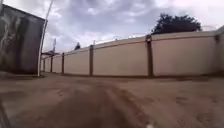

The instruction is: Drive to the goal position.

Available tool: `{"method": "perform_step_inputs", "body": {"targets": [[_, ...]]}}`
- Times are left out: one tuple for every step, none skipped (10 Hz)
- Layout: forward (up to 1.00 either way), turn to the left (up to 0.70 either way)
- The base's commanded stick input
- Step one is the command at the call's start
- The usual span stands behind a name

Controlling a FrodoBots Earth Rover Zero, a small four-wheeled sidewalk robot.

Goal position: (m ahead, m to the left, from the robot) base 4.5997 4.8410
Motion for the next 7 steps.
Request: {"method": "perform_step_inputs", "body": {"targets": [[0.70,0.11],[0.70,0.00],[0.70,0.00],[0.70,0.00],[0.70,0.00],[0.70,0.00],[0.70,0.28]]}}
